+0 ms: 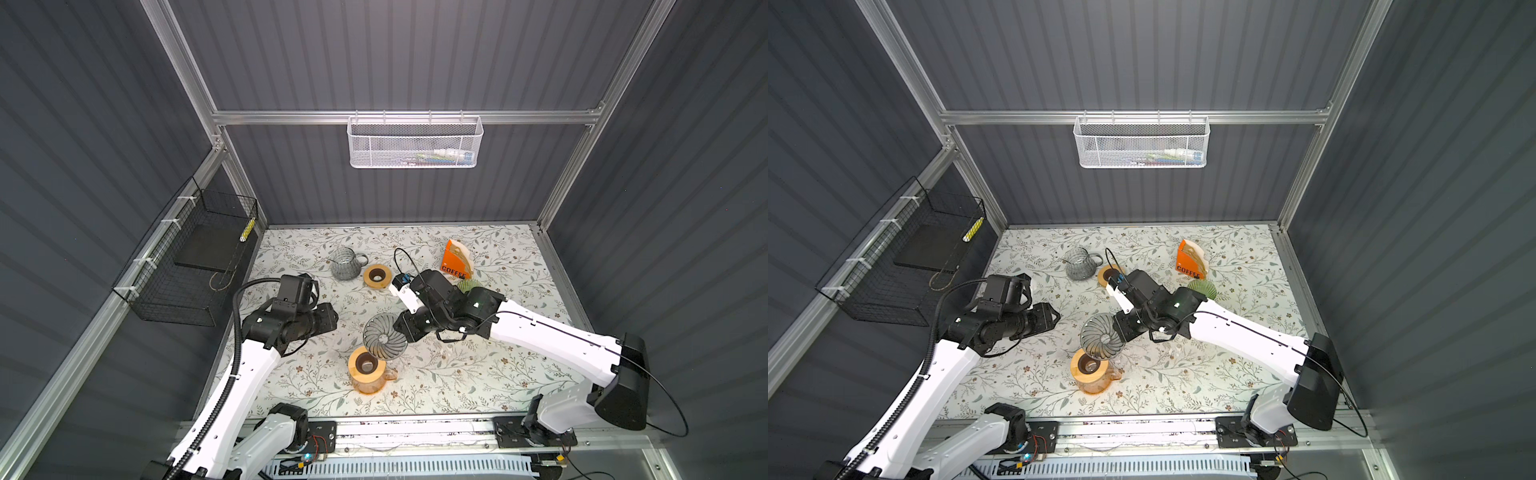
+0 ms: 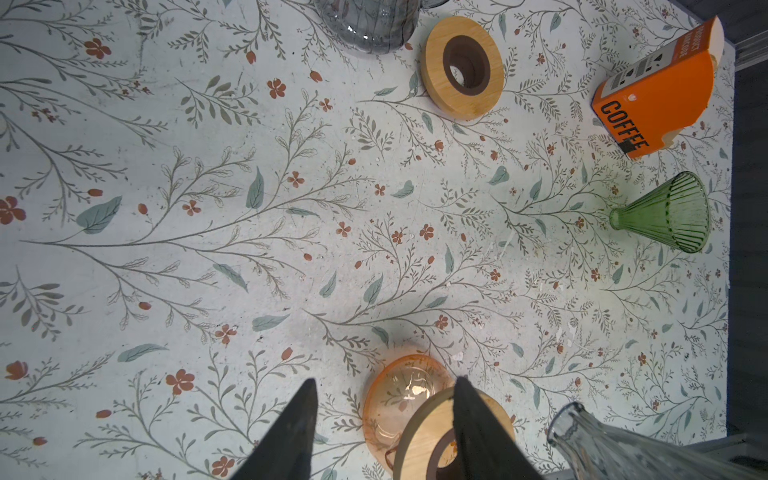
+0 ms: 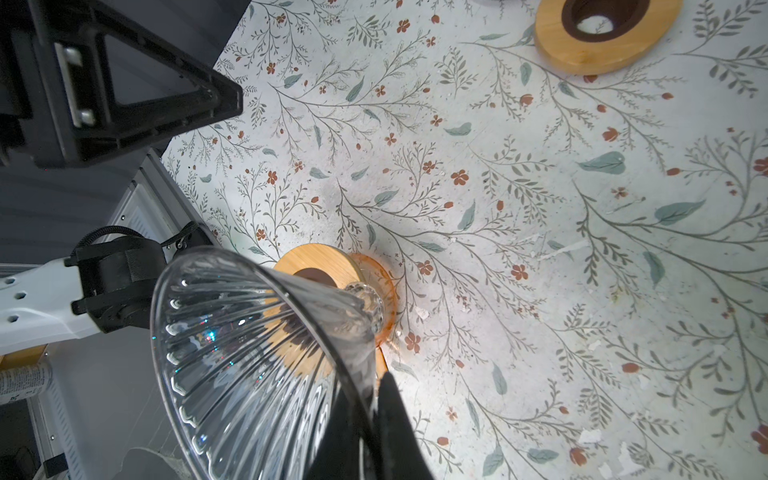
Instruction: Place the coffee filter in the dripper
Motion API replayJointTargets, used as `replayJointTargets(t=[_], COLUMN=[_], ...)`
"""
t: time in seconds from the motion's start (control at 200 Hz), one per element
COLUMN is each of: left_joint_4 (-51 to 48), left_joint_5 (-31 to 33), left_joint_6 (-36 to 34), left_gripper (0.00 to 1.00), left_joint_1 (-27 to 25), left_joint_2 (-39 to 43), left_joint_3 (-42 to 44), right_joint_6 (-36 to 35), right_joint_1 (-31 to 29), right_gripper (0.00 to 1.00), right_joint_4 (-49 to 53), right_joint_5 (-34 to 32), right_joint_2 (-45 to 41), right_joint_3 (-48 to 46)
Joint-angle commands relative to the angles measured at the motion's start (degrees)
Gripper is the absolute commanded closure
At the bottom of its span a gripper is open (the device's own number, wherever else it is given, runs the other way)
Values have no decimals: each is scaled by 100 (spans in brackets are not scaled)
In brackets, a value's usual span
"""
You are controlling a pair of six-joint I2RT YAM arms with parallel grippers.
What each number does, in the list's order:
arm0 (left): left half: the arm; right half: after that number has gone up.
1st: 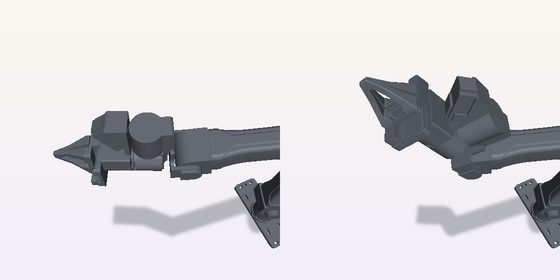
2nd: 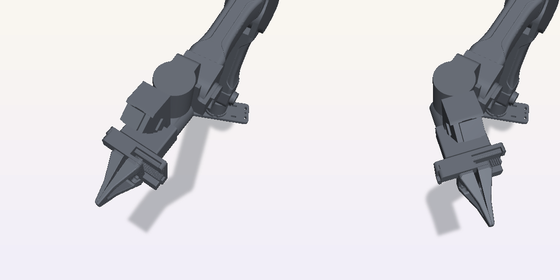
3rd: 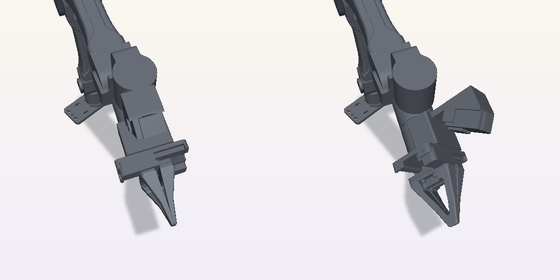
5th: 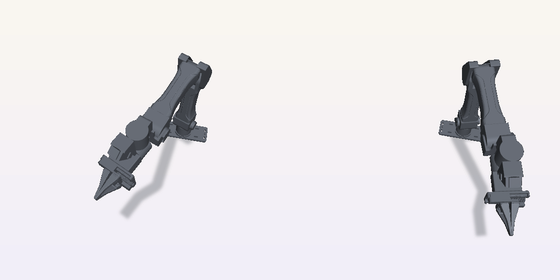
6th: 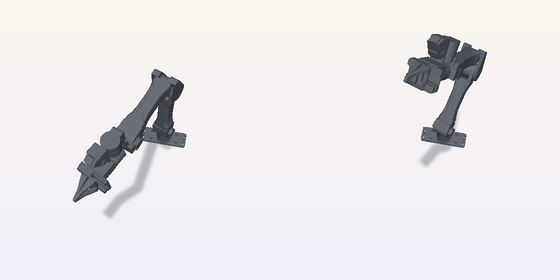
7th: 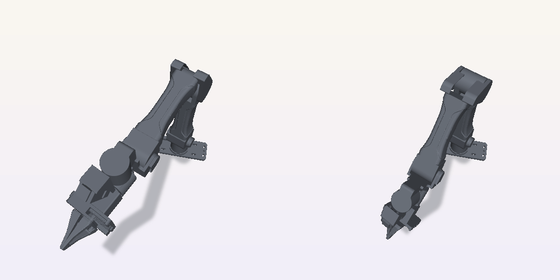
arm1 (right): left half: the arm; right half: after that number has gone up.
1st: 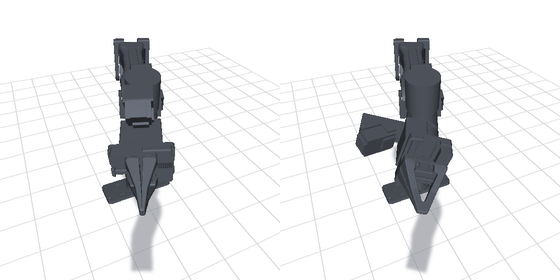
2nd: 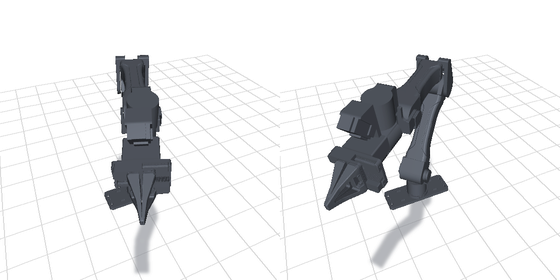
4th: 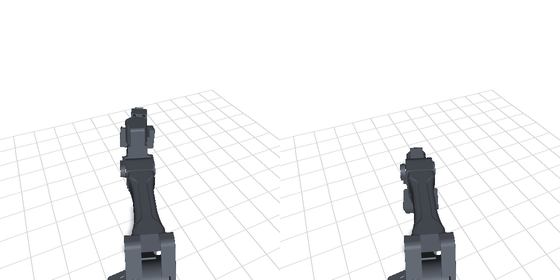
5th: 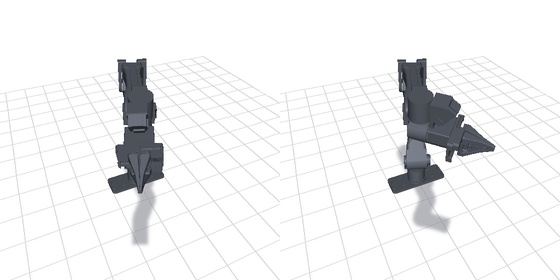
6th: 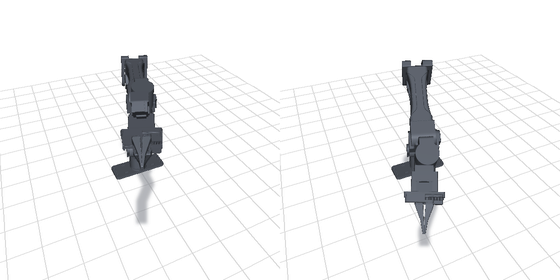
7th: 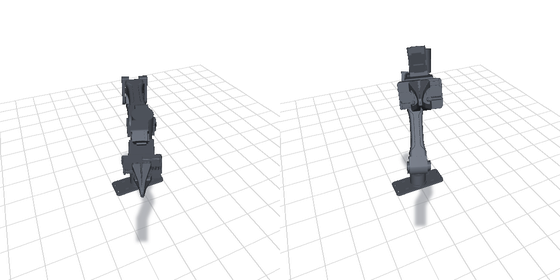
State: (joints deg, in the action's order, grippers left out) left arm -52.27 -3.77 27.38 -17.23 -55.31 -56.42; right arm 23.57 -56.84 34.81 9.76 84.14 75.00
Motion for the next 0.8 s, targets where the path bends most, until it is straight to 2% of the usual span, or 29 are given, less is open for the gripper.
replayJointTargets(t=[0.0, 0.37, 0.795], left_joint_4=[-289, -548, -853], left_joint_5=[43, 35, -344], left_joint_6=[-152, -292, -556], left_gripper=[47, 47, 49], left_joint_1=[-26, -26, -26], left_joint_2=[64, 312, 459], left_joint_3=[-244, -412, -525], right_joint_6=[33, 50, 181], right_joint_1=[-85, -314, -501], right_gripper=[100, 100, 100], right_joint_4=[-5, 38, -91], right_joint_5=[105, 285, 430], right_joint_2=[-17, 264, 592], right_joint_3=[158, 435, 661])
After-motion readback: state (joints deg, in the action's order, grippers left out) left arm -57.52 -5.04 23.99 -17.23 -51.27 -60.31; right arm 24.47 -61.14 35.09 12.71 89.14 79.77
